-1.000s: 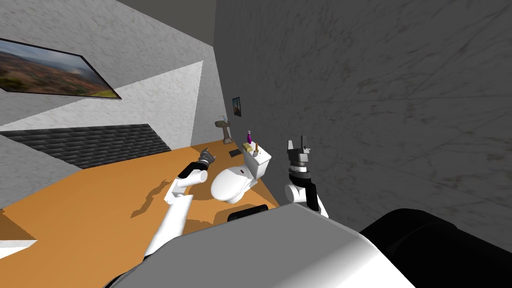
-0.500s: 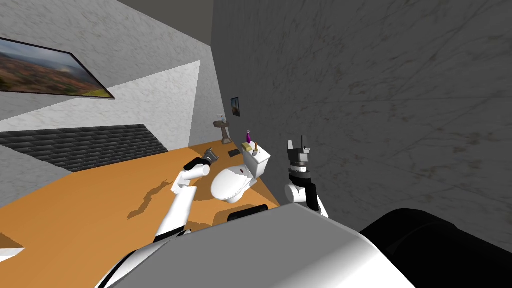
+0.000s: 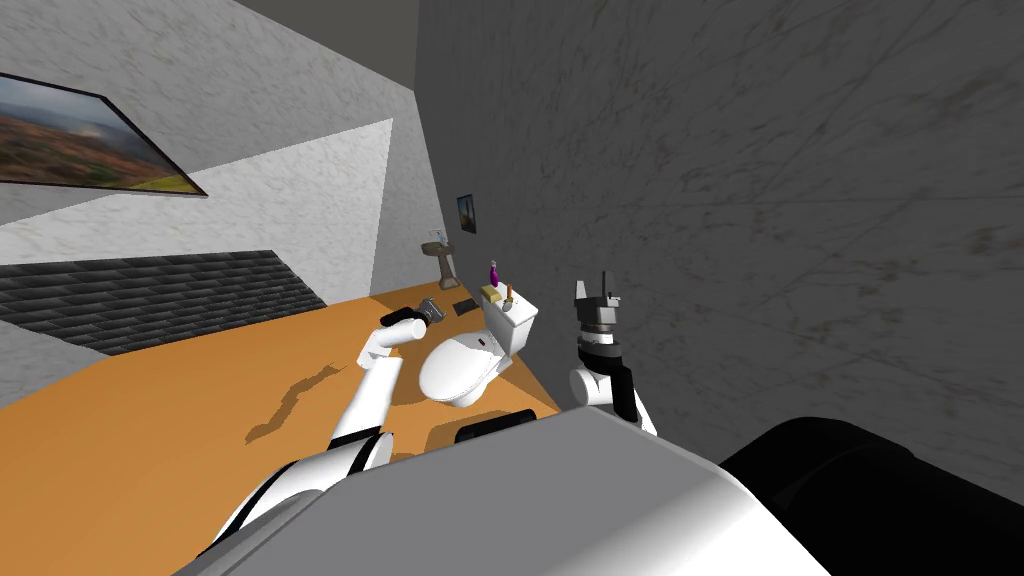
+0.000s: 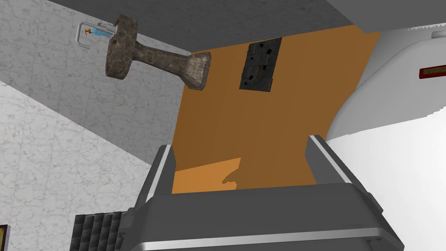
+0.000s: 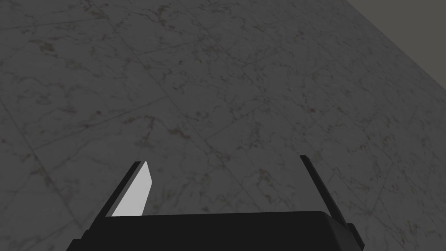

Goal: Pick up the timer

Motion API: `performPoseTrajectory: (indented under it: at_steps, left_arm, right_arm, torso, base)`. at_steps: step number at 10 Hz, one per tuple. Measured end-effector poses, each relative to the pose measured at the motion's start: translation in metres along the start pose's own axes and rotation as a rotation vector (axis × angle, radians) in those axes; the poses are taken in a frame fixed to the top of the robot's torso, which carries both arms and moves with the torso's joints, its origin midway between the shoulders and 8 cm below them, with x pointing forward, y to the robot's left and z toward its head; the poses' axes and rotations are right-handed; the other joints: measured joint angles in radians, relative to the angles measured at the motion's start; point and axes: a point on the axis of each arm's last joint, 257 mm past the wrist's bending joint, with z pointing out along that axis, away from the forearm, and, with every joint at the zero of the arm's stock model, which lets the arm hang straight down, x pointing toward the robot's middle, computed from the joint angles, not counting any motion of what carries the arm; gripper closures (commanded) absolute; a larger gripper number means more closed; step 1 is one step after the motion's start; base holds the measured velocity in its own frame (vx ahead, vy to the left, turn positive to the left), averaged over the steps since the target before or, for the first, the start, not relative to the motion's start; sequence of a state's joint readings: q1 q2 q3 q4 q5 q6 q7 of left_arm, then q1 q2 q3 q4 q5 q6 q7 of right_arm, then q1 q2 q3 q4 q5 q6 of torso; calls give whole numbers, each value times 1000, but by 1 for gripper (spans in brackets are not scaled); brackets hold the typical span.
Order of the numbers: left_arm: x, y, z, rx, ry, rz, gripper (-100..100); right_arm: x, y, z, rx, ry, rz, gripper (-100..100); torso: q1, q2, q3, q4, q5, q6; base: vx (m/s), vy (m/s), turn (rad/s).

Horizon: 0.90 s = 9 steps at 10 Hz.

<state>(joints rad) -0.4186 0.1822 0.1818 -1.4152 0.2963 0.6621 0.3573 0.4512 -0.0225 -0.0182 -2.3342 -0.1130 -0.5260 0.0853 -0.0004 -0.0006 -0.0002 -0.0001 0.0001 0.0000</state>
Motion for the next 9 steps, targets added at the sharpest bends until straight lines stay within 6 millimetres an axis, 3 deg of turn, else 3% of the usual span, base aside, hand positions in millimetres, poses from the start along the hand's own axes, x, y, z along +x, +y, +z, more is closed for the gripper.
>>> performPoseTrajectory:
  at_steps: [9]
  left_arm:
    - [40,57,28,-296,-29,-146,-100]
  right_arm:
    - [0,0,0,0,0,0,0]
  torso:
    - [-1,-1,-1,0,0,-1]
  base:
    - [16,-11,-73]
